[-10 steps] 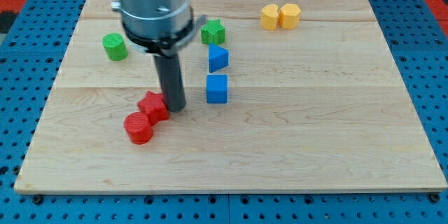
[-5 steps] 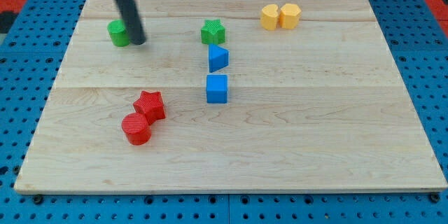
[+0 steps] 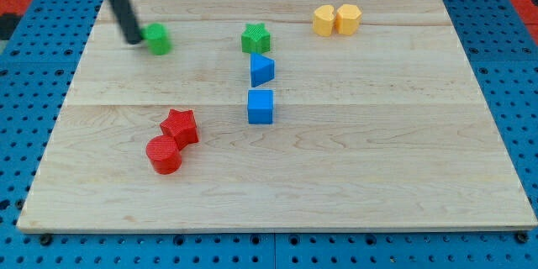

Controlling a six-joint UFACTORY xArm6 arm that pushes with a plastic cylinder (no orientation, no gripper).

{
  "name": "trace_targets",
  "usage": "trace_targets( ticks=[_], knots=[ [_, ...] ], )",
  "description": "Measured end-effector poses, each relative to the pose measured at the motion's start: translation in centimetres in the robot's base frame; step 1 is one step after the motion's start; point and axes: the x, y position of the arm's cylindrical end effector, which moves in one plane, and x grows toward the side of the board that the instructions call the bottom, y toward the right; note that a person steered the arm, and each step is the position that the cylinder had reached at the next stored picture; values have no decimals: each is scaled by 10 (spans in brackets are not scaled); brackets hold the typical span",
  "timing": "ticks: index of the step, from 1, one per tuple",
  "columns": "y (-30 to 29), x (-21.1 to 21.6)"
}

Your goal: Move the green circle above the green star

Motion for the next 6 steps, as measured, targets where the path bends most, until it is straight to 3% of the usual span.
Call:
trace_targets(
  ticks=[3,6],
  knots=[
    [38,31],
    [91,-37]
  ],
)
